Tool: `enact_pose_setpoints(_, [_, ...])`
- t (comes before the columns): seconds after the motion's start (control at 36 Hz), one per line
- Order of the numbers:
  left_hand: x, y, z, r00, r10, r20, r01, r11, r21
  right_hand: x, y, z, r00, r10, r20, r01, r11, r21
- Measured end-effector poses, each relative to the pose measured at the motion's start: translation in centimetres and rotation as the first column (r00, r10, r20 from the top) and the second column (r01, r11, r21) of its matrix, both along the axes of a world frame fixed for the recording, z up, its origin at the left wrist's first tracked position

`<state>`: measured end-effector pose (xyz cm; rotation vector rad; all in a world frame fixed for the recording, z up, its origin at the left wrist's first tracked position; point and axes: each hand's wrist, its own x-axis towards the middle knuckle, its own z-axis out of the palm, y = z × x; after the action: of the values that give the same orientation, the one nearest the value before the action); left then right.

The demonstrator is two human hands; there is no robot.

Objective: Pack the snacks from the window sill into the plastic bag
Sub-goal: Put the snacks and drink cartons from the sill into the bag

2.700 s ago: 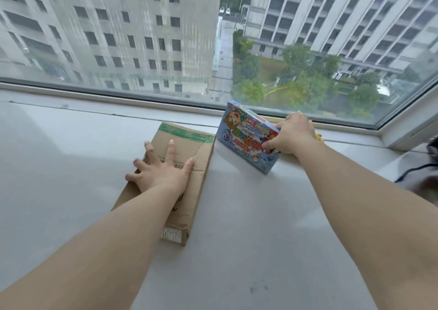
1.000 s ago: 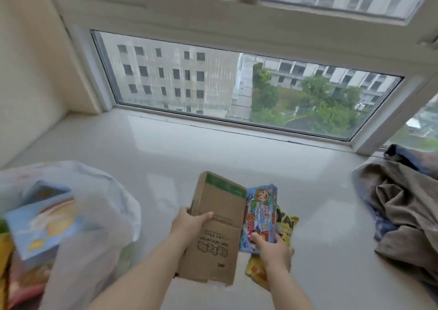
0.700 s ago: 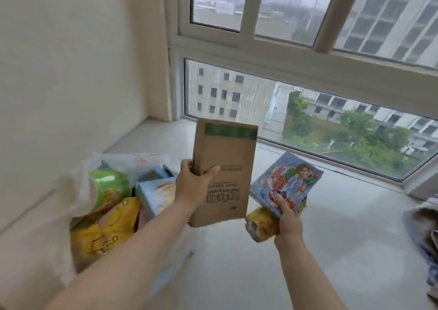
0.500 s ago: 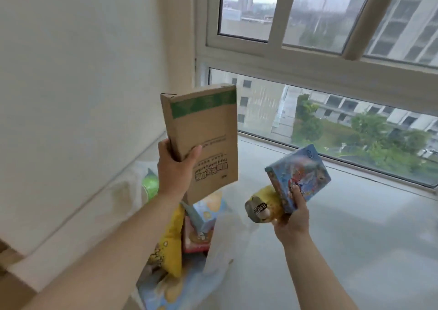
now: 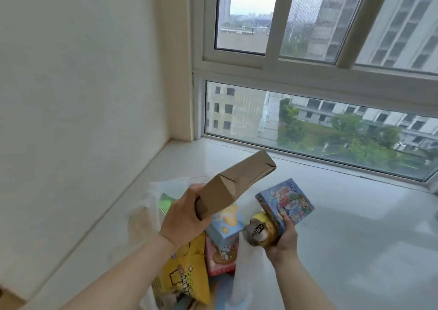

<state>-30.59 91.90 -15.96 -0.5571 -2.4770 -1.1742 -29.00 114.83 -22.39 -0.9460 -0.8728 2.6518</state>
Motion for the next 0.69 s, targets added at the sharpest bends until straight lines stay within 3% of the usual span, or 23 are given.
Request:
enact_pose_setpoints(0.14, [0.6, -1.1, -0.3, 0.962, -0.158, -0.223, 0.144, 0.986, -0.077, -1.1, 3.3, 3.6, 0.970, -0.134, -0.204, 0.099, 0.980, -0.174])
enact_pose_setpoints(0.25, [0.6, -2.9, -2.2, 0.847, -0.447, -0.289, 0.326, 0.865, -0.382, -1.7, 6.6, 6.6, 0.949, -0.127, -0.289, 0.089, 0.986, -0.142])
enact_pose_setpoints(0.33, [-0.1, -3.5, -2.9, 0.815, -0.522, -0.251, 0.336, 0.780, -0.529, -1.5, 6.7, 8.3, 0.956, -0.014, -0.291, -0.017, 0.995, -0.103])
enact_pose_setpoints(0.5, [-3.7, -1.7, -2.2, 0.921, -0.380, -0.086, 0.177, 0.604, -0.777, -1.5, 5.5, 9.8, 0.963, 0.105, -0.247, -0.134, 0.985, -0.106])
enact_pose_setpoints(0.58, [-5.3, 1.7, -1.7, 0.967, -0.238, -0.091, 0.081, 0.627, -0.775, -2.0, 4.8, 10.3, 0.940, 0.201, -0.278, -0.224, 0.973, -0.054])
enact_pose_setpoints(0.69, [-8.5, 2.7, -1.7, 0.972, -0.096, -0.216, -0.109, 0.633, -0.767, -2.4, 4.0, 10.3, 0.925, 0.264, -0.273, -0.283, 0.959, -0.031])
